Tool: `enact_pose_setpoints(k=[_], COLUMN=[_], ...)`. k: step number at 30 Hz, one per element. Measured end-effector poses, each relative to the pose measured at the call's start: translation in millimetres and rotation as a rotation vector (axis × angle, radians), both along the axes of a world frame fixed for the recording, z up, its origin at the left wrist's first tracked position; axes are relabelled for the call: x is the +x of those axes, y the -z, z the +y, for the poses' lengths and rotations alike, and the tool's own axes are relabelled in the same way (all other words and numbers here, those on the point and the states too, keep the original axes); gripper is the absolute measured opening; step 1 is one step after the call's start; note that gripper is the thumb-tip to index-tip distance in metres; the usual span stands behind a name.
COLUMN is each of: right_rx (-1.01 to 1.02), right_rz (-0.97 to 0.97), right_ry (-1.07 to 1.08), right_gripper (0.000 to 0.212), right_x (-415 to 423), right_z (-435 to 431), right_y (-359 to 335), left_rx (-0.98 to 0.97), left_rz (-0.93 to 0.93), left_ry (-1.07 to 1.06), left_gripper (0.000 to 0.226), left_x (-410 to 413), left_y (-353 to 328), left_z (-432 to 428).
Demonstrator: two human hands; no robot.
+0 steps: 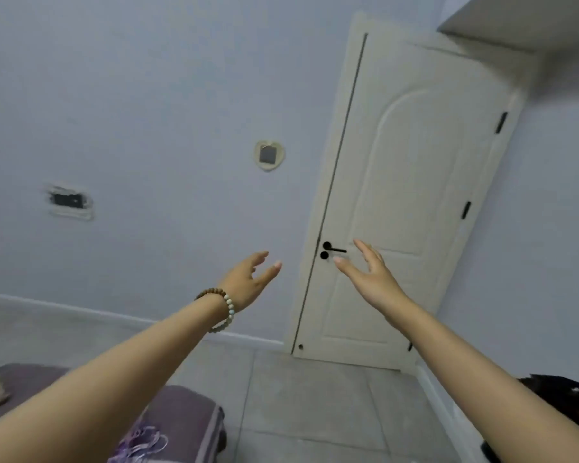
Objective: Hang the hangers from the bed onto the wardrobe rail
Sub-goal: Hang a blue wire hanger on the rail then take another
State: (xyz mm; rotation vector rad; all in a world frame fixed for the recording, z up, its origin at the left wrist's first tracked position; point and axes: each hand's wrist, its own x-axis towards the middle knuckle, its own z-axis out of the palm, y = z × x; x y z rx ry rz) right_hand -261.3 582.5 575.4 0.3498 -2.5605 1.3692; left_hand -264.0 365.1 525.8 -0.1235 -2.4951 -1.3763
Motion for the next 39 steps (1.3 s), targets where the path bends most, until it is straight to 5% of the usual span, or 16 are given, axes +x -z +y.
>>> enact_pose_setpoints(k=[10,16,28,33,39], right_rx=[0.136,0.194,0.202,0.067,-0.039], right_rz=[-0.407,-0.586,-0.907,-1.034,-1.161], right_ry=[-0.283,-0.363,-0.312,-0.273,-0.219], right_gripper=[0.077,0.081,0.072,0.052,0.06], right_x=[13.6,53.0,115.3,128.8,130.4], right_z=[-248.9,-343.0,-420.7,-431.5,-448.2], right_y=[221.9,346.2,537.1,591.6,643.6], left_rx=[-0.046,0.102,0.429,0.509,0.591], left_rz=[-0.447,-0.677,-0.883,-0.919,-0.952], left_ry=[-0.344,-0.534,-0.715,-0.708,-0.729], left_gripper=[0.069,0.07,0.05,0.047,0.056], left_x=[96.0,175.7,239.5,232.4,216.5], left_y=[220.2,339.0,513.4,565.6,610.6], left_z=[-241.4,-320.0,-345.1,-343.9,-346.2])
